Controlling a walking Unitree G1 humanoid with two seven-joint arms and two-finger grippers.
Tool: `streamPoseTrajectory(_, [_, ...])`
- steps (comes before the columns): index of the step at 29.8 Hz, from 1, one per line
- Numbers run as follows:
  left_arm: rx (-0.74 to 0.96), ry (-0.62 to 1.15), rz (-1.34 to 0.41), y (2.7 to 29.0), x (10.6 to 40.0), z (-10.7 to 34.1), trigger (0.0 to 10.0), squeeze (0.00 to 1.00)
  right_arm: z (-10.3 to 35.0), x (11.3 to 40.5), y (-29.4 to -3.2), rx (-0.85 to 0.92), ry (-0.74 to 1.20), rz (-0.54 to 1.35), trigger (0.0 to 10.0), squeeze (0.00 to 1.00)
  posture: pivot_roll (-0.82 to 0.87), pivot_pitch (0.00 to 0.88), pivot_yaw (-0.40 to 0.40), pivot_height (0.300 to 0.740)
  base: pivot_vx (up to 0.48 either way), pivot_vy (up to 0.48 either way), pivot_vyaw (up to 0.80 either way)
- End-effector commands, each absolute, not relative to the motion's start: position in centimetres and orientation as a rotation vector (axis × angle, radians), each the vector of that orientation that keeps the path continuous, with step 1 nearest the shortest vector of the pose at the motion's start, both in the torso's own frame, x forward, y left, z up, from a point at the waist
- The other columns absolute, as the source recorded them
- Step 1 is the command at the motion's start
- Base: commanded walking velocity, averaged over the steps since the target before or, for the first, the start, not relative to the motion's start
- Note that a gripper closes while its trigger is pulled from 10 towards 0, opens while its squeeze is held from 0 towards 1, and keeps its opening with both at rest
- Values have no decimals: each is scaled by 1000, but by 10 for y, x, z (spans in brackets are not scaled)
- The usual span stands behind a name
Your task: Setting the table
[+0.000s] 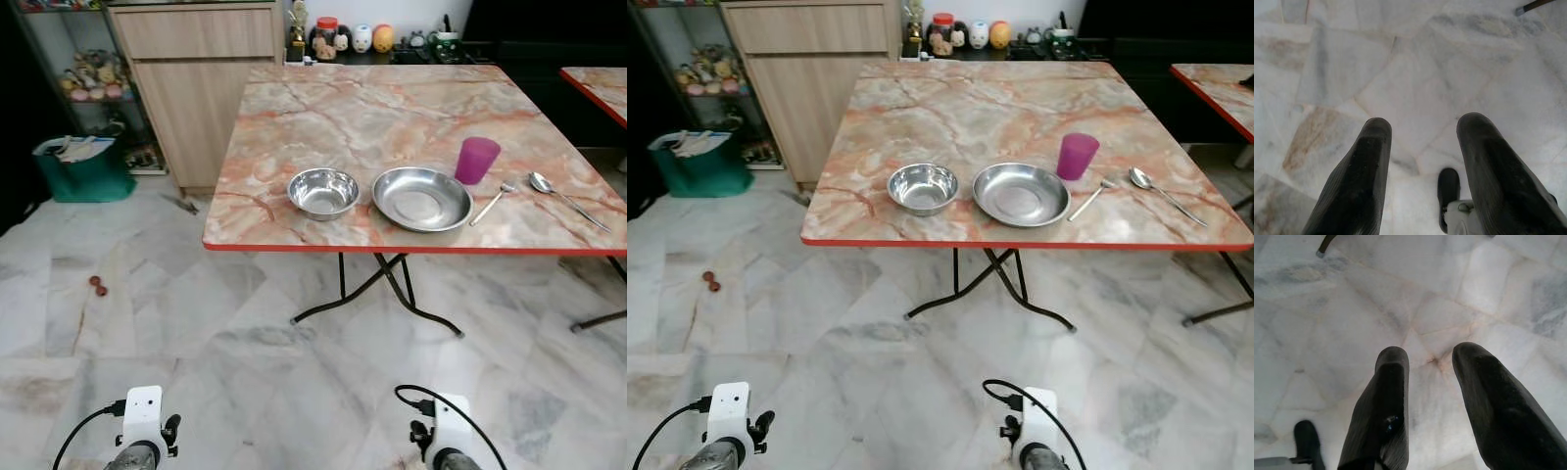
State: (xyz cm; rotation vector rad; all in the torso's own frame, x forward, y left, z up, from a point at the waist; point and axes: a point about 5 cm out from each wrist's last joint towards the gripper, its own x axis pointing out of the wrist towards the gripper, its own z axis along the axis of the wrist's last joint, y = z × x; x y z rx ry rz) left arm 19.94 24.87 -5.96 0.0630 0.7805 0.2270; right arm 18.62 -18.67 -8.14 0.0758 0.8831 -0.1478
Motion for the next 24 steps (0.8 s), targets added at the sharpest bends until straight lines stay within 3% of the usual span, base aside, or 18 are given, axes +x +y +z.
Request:
streamPoseTrajectory(1, [75, 801, 216, 249, 196, -62, 10000, 0, -81, 188, -183, 86, 876, -142, 10000, 0, -30, 0, -29, 740, 0, 0, 0])
streamPoseTrajectory(5, [85, 806, 210, 249, 195, -62, 10000, 0, -81, 188, -183, 83, 877, -141, 10000, 0, -28, 0, -32, 740, 0, 0, 0])
streamPoseTrajectory(20, [78, 813, 217, 247, 193, -64, 10000, 0, -82, 186, -183, 76, 886, -135, 10000, 0, -20, 0, -39, 740, 0, -296, 0])
streamPoseTrajectory(24, [74, 815, 218, 246, 192, -65, 10000, 0, -82, 187, -183, 78, 881, -135, 10000, 0, -23, 0, -38, 740, 0, 0, 0])
